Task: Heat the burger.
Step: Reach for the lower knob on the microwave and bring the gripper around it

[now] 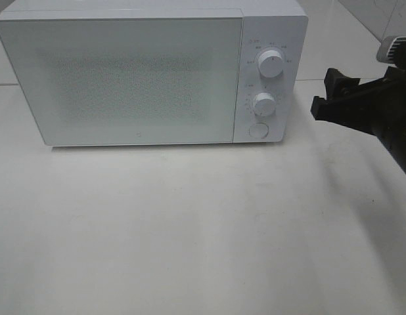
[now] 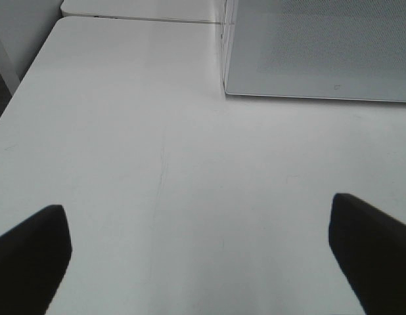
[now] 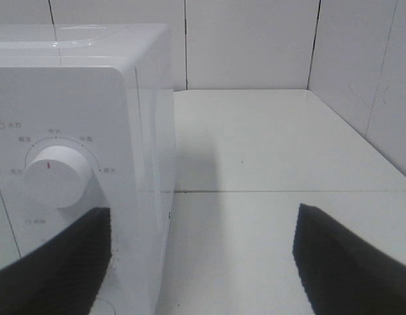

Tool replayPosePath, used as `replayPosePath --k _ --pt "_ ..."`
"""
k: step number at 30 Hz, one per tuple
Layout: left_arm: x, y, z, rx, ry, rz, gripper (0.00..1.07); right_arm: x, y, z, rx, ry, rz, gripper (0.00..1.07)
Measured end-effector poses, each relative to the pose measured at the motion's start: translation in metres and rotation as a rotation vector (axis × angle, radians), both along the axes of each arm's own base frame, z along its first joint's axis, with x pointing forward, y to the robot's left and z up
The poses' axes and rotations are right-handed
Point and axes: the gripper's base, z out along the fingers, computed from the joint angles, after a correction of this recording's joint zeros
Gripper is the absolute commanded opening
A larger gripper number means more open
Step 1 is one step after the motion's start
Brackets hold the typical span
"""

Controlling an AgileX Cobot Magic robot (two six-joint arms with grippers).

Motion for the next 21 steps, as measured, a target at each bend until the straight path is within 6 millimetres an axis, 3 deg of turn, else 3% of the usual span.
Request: replayPosePath --k 10,21 --pt "0.000 0.000 0.000 0.000 0.000 0.000 1.01 -0.014 0.035 -0.024 0.000 0.112 0.001 0.75" --pt "0.000 0.000 0.000 0.000 0.000 0.000 1.01 -0.002 0.070 -0.035 -0.071 0.143 0.006 0.75"
